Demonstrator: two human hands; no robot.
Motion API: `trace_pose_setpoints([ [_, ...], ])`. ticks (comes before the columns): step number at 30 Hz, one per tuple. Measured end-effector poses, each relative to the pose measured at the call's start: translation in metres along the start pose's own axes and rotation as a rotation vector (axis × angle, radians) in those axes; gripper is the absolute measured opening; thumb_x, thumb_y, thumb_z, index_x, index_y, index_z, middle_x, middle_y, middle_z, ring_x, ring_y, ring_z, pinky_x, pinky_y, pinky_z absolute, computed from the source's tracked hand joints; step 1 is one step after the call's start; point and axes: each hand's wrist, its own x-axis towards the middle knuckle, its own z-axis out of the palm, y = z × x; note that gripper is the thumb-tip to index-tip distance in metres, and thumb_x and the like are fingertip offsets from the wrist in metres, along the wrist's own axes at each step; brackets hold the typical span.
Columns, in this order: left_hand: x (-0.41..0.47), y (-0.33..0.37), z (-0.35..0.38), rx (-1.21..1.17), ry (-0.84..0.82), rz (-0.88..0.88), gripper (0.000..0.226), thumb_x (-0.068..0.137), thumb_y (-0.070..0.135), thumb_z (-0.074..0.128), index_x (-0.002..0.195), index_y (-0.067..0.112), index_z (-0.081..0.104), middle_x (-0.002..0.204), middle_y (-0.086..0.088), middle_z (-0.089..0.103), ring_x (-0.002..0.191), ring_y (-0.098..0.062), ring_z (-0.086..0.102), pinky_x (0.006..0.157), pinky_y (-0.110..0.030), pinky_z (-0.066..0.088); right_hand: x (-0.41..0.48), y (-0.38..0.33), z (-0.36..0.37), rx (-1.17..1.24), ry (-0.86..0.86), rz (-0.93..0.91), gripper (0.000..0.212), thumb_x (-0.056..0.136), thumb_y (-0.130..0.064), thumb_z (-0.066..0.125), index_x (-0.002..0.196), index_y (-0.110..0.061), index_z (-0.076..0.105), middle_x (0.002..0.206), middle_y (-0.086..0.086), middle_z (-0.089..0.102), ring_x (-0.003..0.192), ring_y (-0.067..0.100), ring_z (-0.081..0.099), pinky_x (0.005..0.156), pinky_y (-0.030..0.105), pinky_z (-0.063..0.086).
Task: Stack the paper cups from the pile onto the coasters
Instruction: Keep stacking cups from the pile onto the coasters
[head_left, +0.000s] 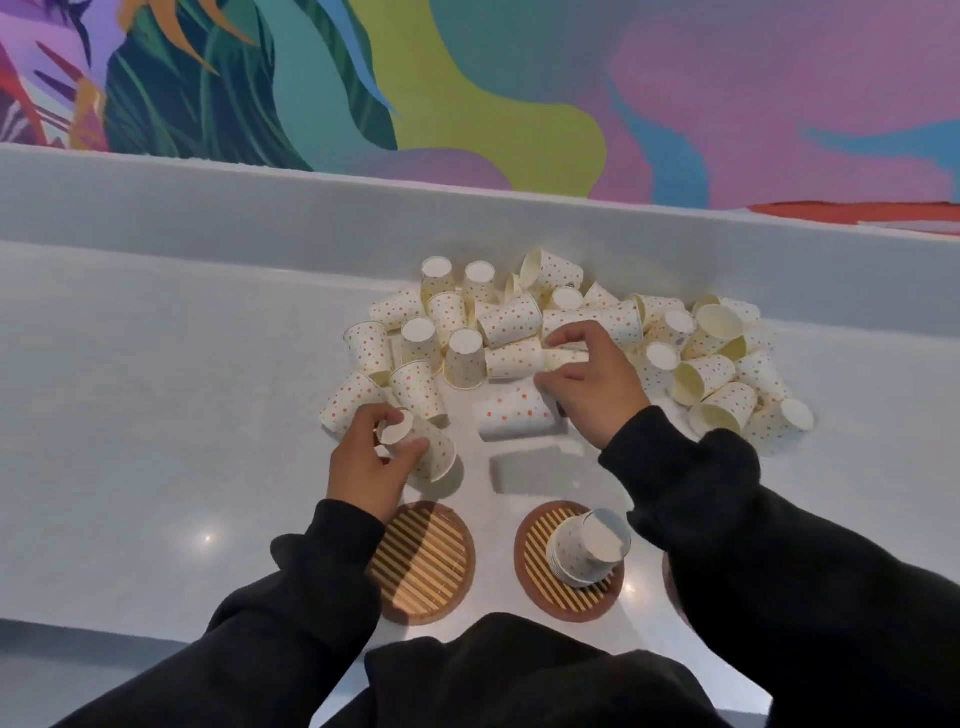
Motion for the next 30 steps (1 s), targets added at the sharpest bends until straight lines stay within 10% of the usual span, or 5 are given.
trace_pose_setpoints([
  [5,-0.006,0.025,-0.001,-0.299,0.039,0.005,0.03,0.09,0.019,0.079,0.111,0.027,0.06,0.126,0.002,0.066,0.112,-0.024,0.066,0.088,-0.041,0.059,-0.036,0.015,-0.018,0.154,0.009,0.046,0.031,0.092,-0.002,0.061,0.096,-0.031,0.072,0.063,0.012,0.049,0.07,0.027,0.054,0.071,0.041,0.053],
  [11,-0.028,0.078,0.006,-0.557,-0.019,0.116,0.04,0.077,0.032,0.08,0.109,0.02,0.059,0.116,-0.007,0.07,0.106,-0.022,0.071,0.077,-0.042,0.062,-0.063,0.03,-0.033,0.503,0.069,0.299,0.034,0.096,0.008,0.054,0.086,-0.016,0.077,0.102,0.005,0.074,0.105,0.025,0.071,0.076,0.044,0.065],
  [30,-0.062,0.103,0.07,-0.454,-0.173,0.203,0.042,0.072,0.041,0.079,0.104,0.024,0.059,0.112,-0.016,0.067,0.105,-0.04,0.065,0.074,-0.045,0.062,-0.081,0.034,-0.047,0.98,0.086,0.425,0.018,0.086,0.007,0.071,0.101,-0.003,0.072,0.099,0.018,0.076,0.083,0.03,0.077,0.06,0.036,0.062],
])
